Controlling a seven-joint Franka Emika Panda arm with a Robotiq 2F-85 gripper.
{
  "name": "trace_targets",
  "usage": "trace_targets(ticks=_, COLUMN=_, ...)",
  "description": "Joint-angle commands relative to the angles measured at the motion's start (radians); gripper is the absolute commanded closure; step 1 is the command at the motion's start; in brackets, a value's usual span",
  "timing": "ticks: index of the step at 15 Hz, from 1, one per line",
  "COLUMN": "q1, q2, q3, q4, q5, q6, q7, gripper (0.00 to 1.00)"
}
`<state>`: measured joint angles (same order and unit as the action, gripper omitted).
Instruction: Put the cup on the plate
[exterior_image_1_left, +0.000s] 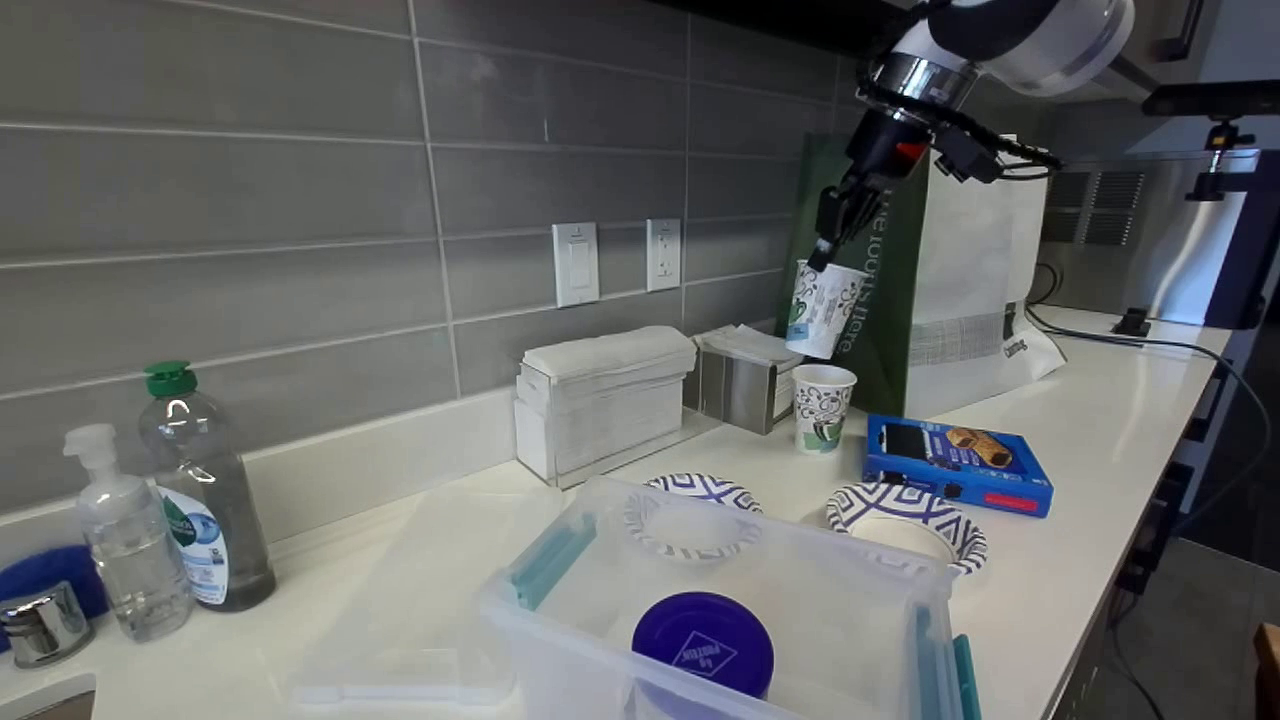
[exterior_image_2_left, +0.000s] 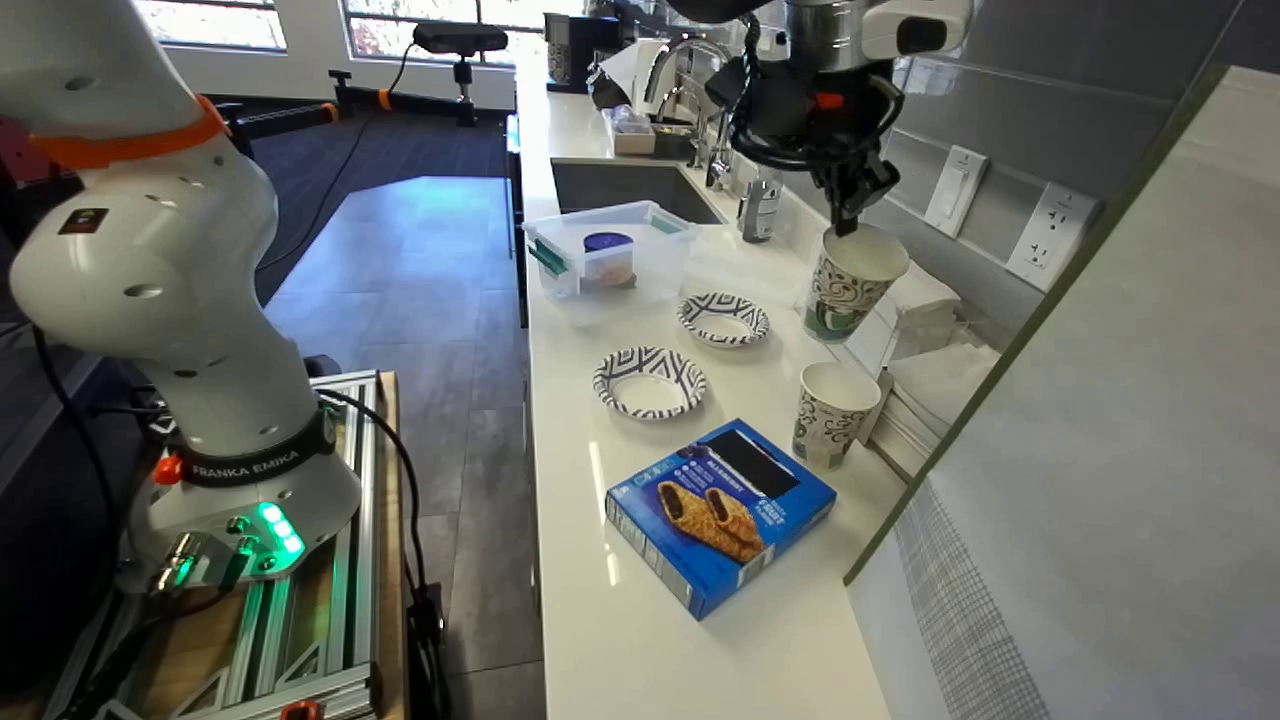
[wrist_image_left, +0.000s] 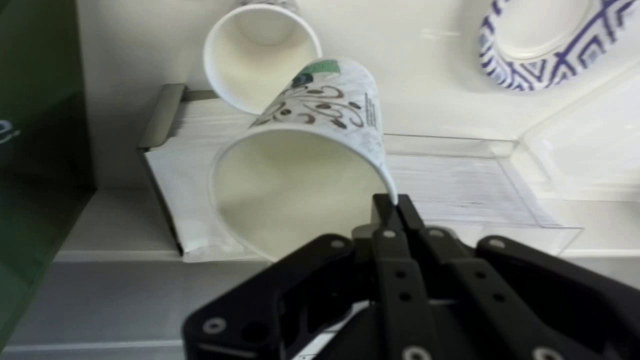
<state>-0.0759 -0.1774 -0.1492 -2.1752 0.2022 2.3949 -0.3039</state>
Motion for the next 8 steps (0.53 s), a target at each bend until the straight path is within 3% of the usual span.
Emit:
trace_targets(ticks=1, q1=0.049, q2=-0.052, q3=-0.044, q4=-0.007, q5=0.226, q6=-0.113, q7=-0.163, gripper=0.99)
trace_targets(ticks=8, q1=0.063, q2=0.019, q3=-0.073, q4=0.045, q5=0.521, q6=-0.41, q7=-0.284, gripper=0.99)
